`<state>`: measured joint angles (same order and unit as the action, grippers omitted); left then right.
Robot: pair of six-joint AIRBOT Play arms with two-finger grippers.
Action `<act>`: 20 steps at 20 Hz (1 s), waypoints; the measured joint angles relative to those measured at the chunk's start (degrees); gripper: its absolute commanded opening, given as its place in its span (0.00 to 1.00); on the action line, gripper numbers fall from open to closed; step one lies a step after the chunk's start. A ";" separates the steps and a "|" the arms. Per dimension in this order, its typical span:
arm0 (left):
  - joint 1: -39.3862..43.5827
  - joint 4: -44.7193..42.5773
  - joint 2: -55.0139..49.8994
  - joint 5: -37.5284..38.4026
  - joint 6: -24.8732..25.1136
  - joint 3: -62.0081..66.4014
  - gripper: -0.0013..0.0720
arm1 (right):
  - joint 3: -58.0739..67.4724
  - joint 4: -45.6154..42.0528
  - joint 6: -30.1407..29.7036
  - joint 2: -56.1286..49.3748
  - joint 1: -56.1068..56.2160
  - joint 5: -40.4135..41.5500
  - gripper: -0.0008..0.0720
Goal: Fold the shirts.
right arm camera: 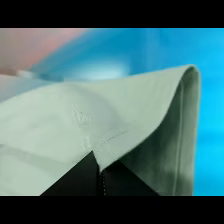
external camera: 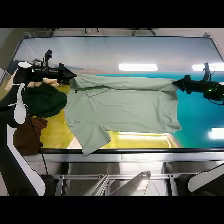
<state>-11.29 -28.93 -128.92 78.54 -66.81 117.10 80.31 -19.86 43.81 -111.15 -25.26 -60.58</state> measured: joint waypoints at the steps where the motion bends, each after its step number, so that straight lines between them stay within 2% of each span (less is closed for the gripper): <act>1: -0.11 -1.38 -0.13 -0.31 -0.28 0.07 0.03 | 0.00 -1.22 -0.17 -0.46 0.00 0.02 0.04; 7: -0.33 -8.24 -0.55 0.42 -1.62 0.15 0.06 | 0.02 -7.50 -0.04 -1.42 0.04 1.16 0.04; 8: -0.33 -8.66 -0.57 0.94 -1.62 0.15 0.19 | 0.09 -7.87 0.07 -1.42 0.04 1.33 0.17; 9: -0.35 -9.16 -0.57 1.53 -1.66 0.20 0.34 | 0.11 -8.22 0.11 -1.31 0.04 1.53 0.40; 10: -0.39 -9.25 -0.57 2.36 -1.77 0.22 0.34 | 0.17 -8.22 0.28 -0.94 0.02 1.49 0.43; 12: -0.50 -7.74 -0.57 5.03 -1.79 0.35 0.34 | 0.31 -9.53 0.31 0.11 -0.17 1.51 0.43; 13: -0.66 -6.45 -0.57 6.47 -1.77 0.66 0.34 | 0.57 -10.25 0.63 1.07 -0.57 0.96 0.48; 14: -0.98 -4.94 -0.52 7.98 -1.81 1.11 0.34 | 0.94 -10.80 1.25 2.49 -1.18 -0.20 0.71; 15: -1.66 -3.89 -0.13 9.22 -2.49 1.55 0.34 | 1.22 -12.35 2.12 4.15 -2.03 -1.60 0.82; 20: -6.01 -1.49 7.45 16.02 -4.22 -4.28 0.34 | 0.09 -27.06 11.02 11.89 -7.50 -12.63 0.82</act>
<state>-17.30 -30.41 -121.47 94.56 -71.02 112.81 80.40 -46.92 54.83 -99.26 -32.75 -73.21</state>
